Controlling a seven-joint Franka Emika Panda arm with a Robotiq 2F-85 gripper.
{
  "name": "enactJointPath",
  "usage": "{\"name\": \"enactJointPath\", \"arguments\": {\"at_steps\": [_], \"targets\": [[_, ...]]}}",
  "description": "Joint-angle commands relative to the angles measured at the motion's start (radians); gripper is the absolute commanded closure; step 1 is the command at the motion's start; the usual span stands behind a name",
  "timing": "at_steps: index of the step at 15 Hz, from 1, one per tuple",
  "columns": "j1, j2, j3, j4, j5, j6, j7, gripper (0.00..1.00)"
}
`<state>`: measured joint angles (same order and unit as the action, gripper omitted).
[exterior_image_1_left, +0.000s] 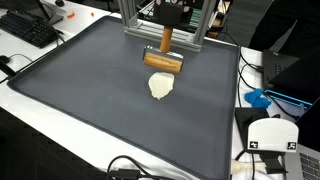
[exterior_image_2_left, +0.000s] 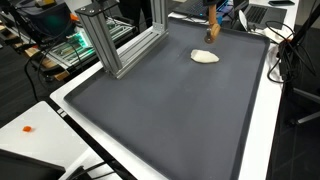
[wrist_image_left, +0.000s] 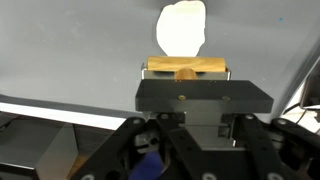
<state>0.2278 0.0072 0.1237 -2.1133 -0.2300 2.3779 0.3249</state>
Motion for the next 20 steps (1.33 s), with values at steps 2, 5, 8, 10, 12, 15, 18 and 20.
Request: {"name": "enactJointPath", "arguments": {"at_steps": [2,5,8,10,12,15,18,20], "targets": [[-0.019,-0.115,0.03,-0.032,0.06,-0.13,0.0,0.78],[-0.026,-0.182,0.036,-0.062,0.094,-0.184,-0.019,0.78],[-0.035,-0.252,0.036,-0.103,0.111,-0.232,-0.045,0.78],[-0.04,-0.298,0.035,-0.136,0.131,-0.255,-0.048,0.78],[-0.04,-0.348,0.03,-0.174,0.172,-0.266,-0.061,0.78],[-0.042,-0.416,0.031,-0.228,0.217,-0.283,-0.067,0.78],[-0.043,-0.483,0.031,-0.283,0.243,-0.299,-0.074,0.78],[-0.044,-0.523,0.031,-0.311,0.252,-0.319,-0.081,0.78]]}}
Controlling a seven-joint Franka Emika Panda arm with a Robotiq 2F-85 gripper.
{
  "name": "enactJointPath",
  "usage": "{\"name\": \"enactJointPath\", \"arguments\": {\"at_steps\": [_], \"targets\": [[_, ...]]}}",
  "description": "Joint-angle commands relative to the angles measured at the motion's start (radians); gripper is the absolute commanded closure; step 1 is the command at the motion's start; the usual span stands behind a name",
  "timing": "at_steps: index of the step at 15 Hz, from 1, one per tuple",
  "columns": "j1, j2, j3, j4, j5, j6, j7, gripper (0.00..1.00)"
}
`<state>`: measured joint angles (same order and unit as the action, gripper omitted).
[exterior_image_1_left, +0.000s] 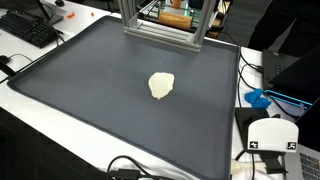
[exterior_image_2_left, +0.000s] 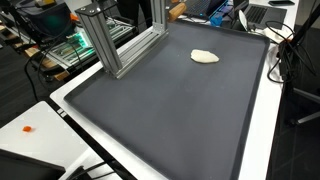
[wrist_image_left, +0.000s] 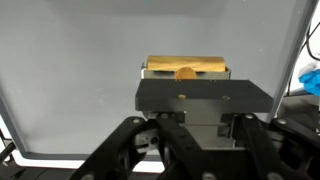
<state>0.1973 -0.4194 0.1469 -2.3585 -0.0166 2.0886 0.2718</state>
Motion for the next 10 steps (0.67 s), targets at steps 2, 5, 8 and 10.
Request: {"name": "enactJointPath", "arguments": {"at_steps": [2,5,8,10], "targets": [[-0.013,-0.129,0.007,-0.087,0.044,-0.048,-0.033,0.78],[-0.009,-0.167,0.005,-0.114,0.077,-0.066,-0.026,0.78],[-0.011,-0.197,0.008,-0.131,0.096,-0.091,-0.024,0.78],[-0.011,-0.216,0.01,-0.144,0.099,-0.113,-0.028,0.78]]}}
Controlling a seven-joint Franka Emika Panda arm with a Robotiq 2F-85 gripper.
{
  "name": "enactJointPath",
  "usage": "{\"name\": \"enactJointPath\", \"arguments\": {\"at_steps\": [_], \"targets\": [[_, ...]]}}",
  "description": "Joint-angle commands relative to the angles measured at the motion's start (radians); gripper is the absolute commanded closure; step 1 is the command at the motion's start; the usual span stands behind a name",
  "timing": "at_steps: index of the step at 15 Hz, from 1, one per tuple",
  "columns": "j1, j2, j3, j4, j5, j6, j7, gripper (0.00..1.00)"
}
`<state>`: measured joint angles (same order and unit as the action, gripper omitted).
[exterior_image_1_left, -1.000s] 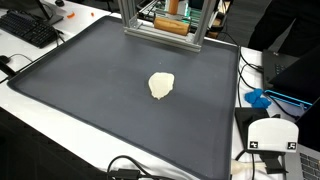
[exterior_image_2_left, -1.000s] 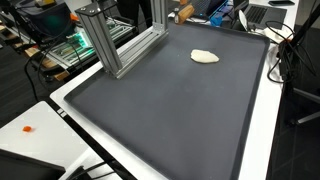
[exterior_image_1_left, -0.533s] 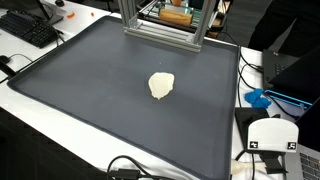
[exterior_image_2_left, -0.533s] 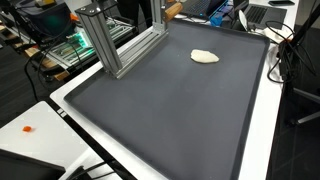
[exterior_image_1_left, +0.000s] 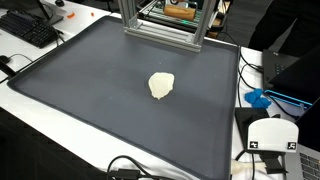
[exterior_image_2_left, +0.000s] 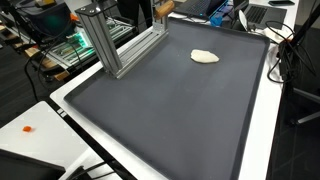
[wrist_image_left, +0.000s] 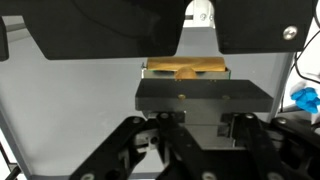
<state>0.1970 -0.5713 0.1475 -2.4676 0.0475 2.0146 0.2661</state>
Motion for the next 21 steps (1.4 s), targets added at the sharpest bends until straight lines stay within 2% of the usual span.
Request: {"name": "enactJointPath", "arguments": {"at_steps": [1,7,21], "targets": [[-0.009,-0.074,0.01,-0.04,0.037,-0.052,-0.025,0.78],[-0.005,-0.12,0.02,-0.079,0.064,-0.084,-0.022,0.78],[0.008,-0.164,0.062,-0.16,0.071,-0.058,-0.023,0.78]]}}
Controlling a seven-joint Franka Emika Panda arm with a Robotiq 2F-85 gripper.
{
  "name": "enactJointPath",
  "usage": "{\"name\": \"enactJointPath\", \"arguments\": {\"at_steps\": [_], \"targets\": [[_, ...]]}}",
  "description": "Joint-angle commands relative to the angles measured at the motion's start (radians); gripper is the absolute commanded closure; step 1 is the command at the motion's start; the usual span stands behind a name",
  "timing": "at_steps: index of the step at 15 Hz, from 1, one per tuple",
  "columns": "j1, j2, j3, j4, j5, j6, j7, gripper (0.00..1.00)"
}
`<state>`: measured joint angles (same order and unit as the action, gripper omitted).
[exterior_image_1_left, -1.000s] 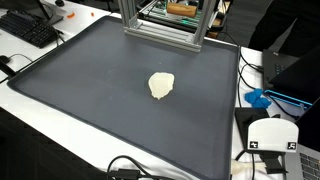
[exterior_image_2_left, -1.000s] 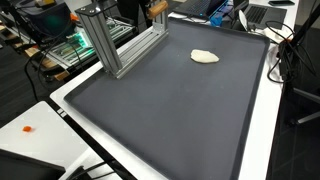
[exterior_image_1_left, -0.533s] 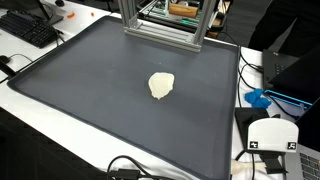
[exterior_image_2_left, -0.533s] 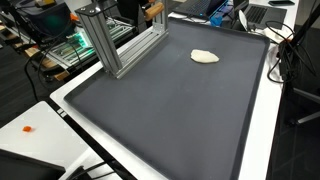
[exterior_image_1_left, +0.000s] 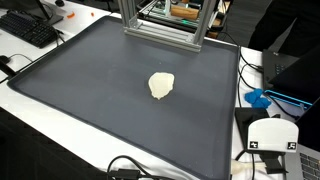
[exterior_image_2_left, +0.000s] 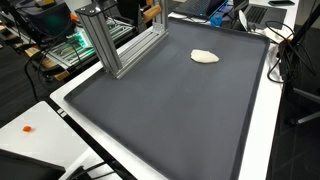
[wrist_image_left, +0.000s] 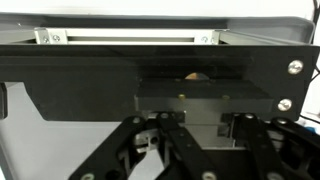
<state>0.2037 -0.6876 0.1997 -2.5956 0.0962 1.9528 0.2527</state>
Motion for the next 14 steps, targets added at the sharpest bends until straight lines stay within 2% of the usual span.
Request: {"name": "enactJointPath", "arguments": {"at_steps": [1,9,10,11,14], "targets": [[0.002,-0.05,0.011,-0.035,0.024,0.003,-0.01,0.78],[0.014,-0.058,0.011,-0.046,0.026,-0.006,-0.023,0.78],[0.012,-0.057,0.012,-0.044,0.024,-0.005,-0.022,0.43],[0.009,-0.056,0.012,-0.042,0.026,-0.004,-0.017,0.27],[0.004,-0.048,0.012,-0.022,0.014,-0.004,-0.022,0.07]]}}
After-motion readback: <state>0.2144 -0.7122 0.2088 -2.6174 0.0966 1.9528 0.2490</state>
